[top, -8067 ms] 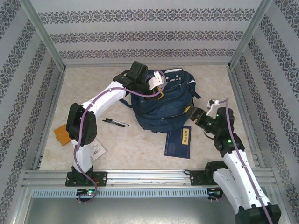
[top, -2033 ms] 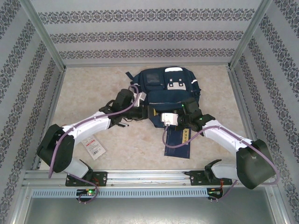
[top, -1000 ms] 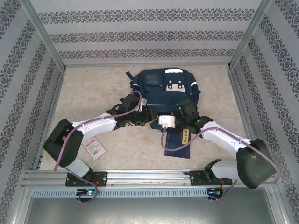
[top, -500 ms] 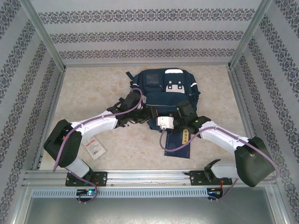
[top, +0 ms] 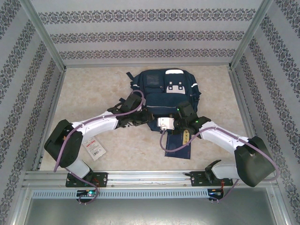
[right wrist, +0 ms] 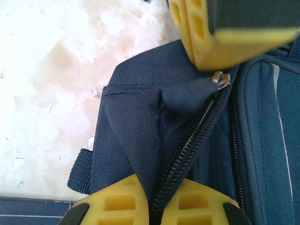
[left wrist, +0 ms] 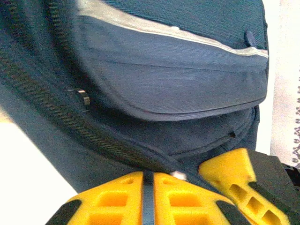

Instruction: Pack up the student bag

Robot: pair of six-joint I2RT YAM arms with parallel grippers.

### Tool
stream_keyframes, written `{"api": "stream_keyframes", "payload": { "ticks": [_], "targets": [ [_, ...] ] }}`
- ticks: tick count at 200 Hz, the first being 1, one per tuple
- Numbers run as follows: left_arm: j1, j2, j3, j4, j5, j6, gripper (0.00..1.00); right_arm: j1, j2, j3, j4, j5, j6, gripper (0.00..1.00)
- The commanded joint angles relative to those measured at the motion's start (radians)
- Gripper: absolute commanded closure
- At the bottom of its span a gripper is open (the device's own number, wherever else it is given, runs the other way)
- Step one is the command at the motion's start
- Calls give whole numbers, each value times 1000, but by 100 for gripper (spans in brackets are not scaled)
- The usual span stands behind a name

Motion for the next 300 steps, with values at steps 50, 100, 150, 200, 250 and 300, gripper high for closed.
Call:
{"api": "stream_keyframes", "payload": {
  "ticks": [50, 100, 150, 200, 250, 300],
  "targets": [
    [69, -131, -67, -76, 123, 51, 60, 8, 2, 27, 28, -78, 10, 100],
    [-12, -128, -15, -4, 126, -60, 54, 2, 11, 33, 42, -150, 38, 96],
    [-20, -86, -6, -112, -6, -53, 53, -35, -8, 24, 49, -261, 104, 57],
    [-27, -115, -82, -92, -30, -87, 53, -32, 0, 25, 37, -288, 120, 52],
    [-122, -30, -5, -127, -71, -86, 52, -27, 23, 16, 109, -208, 136, 54],
    [-156, 33, 15, -176, -175, -129, 52, -31, 9, -6, 132, -194, 132, 54]
  ]
}}
